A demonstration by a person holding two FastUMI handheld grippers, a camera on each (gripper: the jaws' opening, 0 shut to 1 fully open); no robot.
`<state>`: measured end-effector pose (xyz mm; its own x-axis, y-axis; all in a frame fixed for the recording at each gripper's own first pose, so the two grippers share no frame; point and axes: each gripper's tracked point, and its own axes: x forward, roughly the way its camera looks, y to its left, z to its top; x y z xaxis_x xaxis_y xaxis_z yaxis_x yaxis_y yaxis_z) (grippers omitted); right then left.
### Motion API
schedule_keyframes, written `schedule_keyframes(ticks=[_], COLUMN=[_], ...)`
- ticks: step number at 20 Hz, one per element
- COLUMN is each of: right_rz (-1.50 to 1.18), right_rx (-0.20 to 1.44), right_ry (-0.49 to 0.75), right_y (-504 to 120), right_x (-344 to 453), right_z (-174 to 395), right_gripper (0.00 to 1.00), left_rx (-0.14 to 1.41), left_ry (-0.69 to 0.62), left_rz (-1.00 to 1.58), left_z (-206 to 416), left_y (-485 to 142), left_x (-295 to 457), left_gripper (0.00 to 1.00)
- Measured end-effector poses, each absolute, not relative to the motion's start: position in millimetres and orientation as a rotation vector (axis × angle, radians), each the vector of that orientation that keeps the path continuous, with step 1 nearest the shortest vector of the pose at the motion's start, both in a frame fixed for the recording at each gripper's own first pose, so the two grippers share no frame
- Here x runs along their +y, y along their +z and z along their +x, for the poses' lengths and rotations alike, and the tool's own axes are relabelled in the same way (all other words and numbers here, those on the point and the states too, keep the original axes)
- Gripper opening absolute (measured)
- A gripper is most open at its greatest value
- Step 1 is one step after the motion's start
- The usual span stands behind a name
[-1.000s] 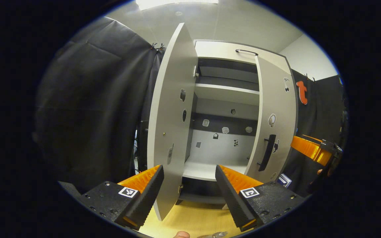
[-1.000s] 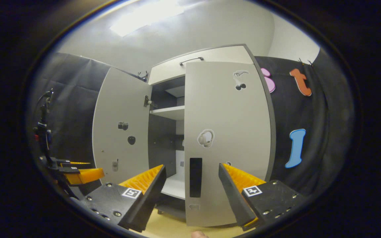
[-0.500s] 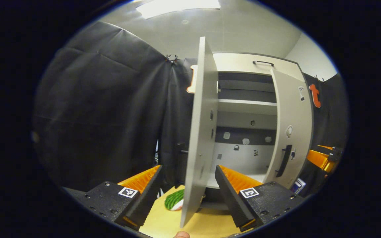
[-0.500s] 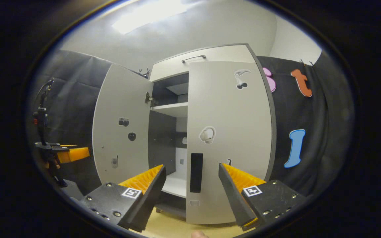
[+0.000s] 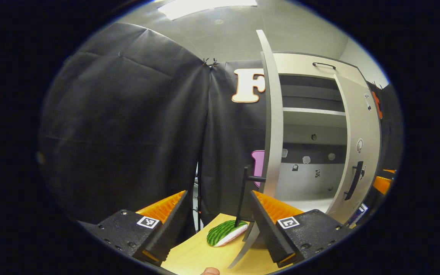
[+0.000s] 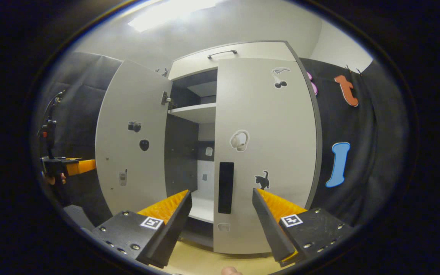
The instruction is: Grasp the bottle in the cabinet with the left hand and place it on the coaster, then close the right door with the right hand and the left door with the left hand.
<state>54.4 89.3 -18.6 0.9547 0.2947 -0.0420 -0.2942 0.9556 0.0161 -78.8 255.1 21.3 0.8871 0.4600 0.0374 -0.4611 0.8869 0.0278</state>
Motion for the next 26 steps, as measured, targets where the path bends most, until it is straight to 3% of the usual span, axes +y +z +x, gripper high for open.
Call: schedule_keyframes(ticks=[4,5,8,9,11,12,13,26], right_rz=[0.008,0.003,-0.005,-0.005,-0.001,0.002,0.004,0.007], right_rx=[0.062,0.068,0.085,0.087,0.090,0.093,0.096,0.101], right_ry=[0.283,0.285,0.288,0.289,0.293,0.298,0.303,0.211], right_y=[-27.9,-32.1,-38.3,-39.9,-40.6,-40.3,-40.7,-35.5], right_x=[94.3,95.3,97.2,97.0,96.2,95.7,94.1,38.7], right_z=[57.7,59.0,62.7,63.0,63.4,62.5,62.3,45.3], right_gripper=[0.96,0.96,0.96,0.96,0.96,0.96,0.96,0.96], left_rx=[-0.007,-0.003,-0.004,-0.003,-0.004,-0.002,-0.004,0.004], left_ry=[0.473,0.466,0.424,0.422,0.417,0.410,0.401,0.209], left_rz=[0.026,0.014,-0.011,-0.015,-0.014,-0.016,-0.024,-0.132], left_z=[-67.4,-67.4,-64.8,-64.3,-65.2,-65.1,-64.2,-31.9], left_y=[11.1,8.6,3.9,3.6,4.0,2.3,2.1,-12.6], left_x=[263.3,262.2,254.8,253.5,247.8,241.5,236.8,161.1], left_gripper=[0.92,0.96,0.89,0.93,0.92,0.85,0.91,0.91])
